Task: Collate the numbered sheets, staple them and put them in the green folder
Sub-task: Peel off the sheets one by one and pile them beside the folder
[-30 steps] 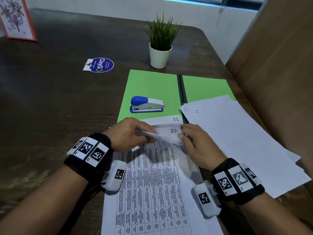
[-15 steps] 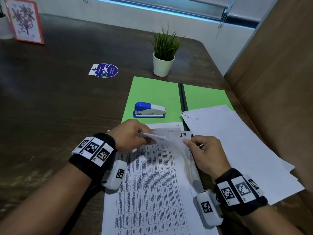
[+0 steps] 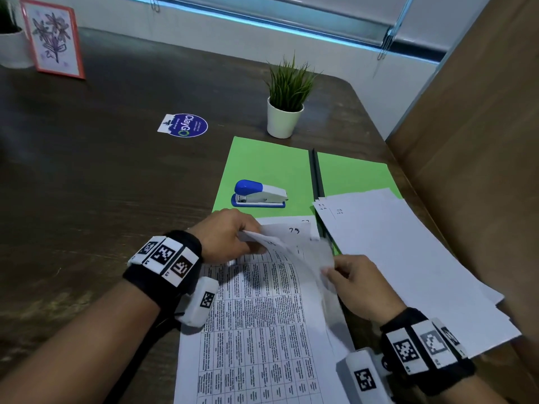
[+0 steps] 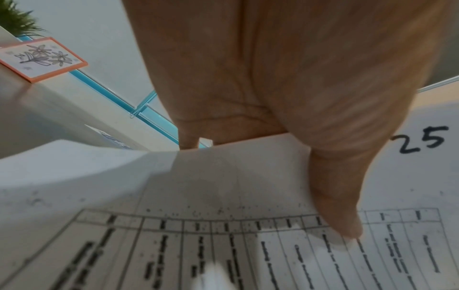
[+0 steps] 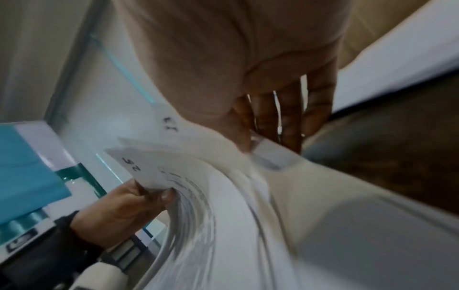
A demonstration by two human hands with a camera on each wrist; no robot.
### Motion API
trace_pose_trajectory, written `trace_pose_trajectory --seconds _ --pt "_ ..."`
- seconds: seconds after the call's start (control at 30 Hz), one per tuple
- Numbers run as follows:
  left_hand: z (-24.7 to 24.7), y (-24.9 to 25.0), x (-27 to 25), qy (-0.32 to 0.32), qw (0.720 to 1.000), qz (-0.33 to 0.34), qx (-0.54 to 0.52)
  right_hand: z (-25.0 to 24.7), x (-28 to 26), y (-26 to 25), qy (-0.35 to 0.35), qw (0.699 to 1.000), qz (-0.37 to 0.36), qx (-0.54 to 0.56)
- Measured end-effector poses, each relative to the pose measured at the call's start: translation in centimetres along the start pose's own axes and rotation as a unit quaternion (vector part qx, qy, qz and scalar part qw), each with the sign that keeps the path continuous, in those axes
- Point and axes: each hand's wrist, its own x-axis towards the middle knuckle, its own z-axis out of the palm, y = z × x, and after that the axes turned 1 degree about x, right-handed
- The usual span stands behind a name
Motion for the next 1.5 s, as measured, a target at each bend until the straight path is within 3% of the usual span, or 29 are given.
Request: trace_pose_trajectory --seconds 0.07,0.13,0.33,0.47,0.57,0.63,0.67,0.73,0.8,0.9,0.97,1.17,1.3,1.5 --pt "0.0 0.0 0.0 0.004 1.000 0.001 0.008 -0.9 -0.2 0.2 0.039 0.999 -0.001 0.009" --pt "0.0 0.0 0.1 0.018 1.000 -0.003 0.009 -3.6 0.5 -0.2 0.155 0.988 -0.015 0.014" --pt "0.4 -0.3 0.4 0.043 0.999 0.007 0.026 -16.1 2.3 -5.9 0.415 0.905 -0.048 0.079" --pt "0.4 -0.2 0.6 0.040 0.999 0.004 0.022 -20.1 2.3 -7.5 0.464 0.881 -0.089 0.003" --pt "0.5 -0.2 0.5 0.039 0.999 0.004 0.021 -16.8 0.9 -9.6 0.476 0.849 -0.175 -0.148" --pt "0.5 -0.1 0.4 0.038 0.999 0.002 0.016 -13.5 0.3 -10.1 0.428 0.821 -0.244 -0.289" --pt "0.5 -0.1 0.4 0.039 0.999 0.001 0.014 -11.8 0.2 -9.8 0.391 0.818 -0.242 -0.346" --pt "0.5 -0.1 0.4 0.041 0.999 -0.002 0.013 -8.4 0.6 -8.3 0.278 0.851 -0.177 -0.408" --pt "0.6 -0.2 0.4 0.038 0.999 -0.002 0.012 -5.0 1.6 -6.2 0.119 0.886 -0.104 -0.436" --pt "0.6 -0.1 0.3 0.034 0.999 0.000 0.017 -1.7 2.8 -3.4 0.007 0.860 -0.062 -0.506" --pt "0.5 0.0 0.3 0.033 0.999 -0.001 0.015 -0.9 3.8 -2.2 -0.019 0.853 -0.029 -0.522" --pt "0.5 0.1 0.4 0.032 0.999 -0.004 0.018 -2.2 6.6 -1.1 -0.030 0.874 0.087 -0.477" --pt "0.5 0.2 0.3 0.031 0.999 -0.003 0.018 -3.0 7.2 -0.5 -0.040 0.908 0.154 -0.388" --pt "0.5 0.3 0.1 0.027 0.999 -0.001 0.019 -3.8 7.1 0.7 -0.089 0.935 0.182 -0.292"
